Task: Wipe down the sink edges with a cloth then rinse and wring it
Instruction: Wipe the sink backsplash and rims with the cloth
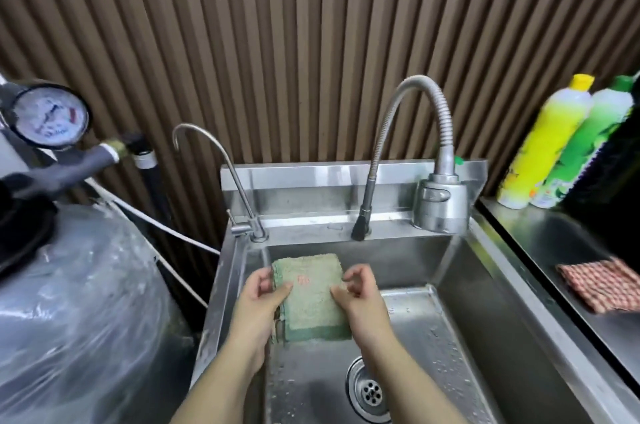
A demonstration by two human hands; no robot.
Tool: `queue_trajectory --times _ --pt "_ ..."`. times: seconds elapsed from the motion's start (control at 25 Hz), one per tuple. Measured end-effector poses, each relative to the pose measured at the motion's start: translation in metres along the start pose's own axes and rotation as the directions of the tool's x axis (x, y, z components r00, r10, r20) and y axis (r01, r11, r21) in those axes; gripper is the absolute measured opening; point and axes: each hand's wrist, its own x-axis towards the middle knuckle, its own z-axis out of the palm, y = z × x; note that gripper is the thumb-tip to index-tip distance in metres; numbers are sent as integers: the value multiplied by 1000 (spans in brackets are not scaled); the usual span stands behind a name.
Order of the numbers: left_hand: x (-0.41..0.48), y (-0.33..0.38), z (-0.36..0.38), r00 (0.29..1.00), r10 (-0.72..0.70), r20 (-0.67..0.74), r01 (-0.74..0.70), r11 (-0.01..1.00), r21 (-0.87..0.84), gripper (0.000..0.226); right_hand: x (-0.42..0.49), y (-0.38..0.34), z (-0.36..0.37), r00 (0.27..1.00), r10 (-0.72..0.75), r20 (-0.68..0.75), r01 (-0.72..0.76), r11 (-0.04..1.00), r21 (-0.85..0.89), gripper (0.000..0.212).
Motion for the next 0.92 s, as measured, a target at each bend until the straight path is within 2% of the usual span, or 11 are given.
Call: queue_trajectory --times 0.12,0.24,0.36,0.44,0.48,0.52,0.6,0.64,0.72,0.84,0.92 --pt "37 -3 -1 996 83 -44 -76 986 150 40 37 -3 8 997 -70 23 74 960 -271 28" --pt "85 2 18 981 188 -38 -165 928 334 44 90 -9 19 979 -202 -17 159 816 -555 22" --pt "123 3 36 974 210 -79 -156 887 435 43 132 -5 33 962 -273 1 192 676 -711 32" --pt "130 -1 30 937 332 -105 -216 791 572 38 146 3 38 918 -391 70 230 381 -895 43" --pt "129 -4 18 901 426 -81 -267 691 671 34 150 10 40 866 -470 170 289 194 -937 48" --pt "125 -5 2 863 504 -33 -288 546 787 30 152 16 44 834 -480 271 359 100 -928 49" --pt "117 -10 -32 843 530 89 -264 265 927 40 151 23 66 874 -308 376 434 145 -889 54" --pt "114 -11 -46 864 484 135 -255 190 948 51 150 27 83 886 -222 406 444 157 -882 57" --pt "111 -14 -65 917 360 169 -232 138 963 64 150 33 108 873 -192 449 475 124 -871 59" --pt "112 -17 -73 933 289 213 -256 118 959 69 155 35 89 856 -181 485 502 65 -862 61" --pt "109 -18 -74 931 297 210 -266 161 950 73 158 38 58 928 -203 311 334 87 -939 62"
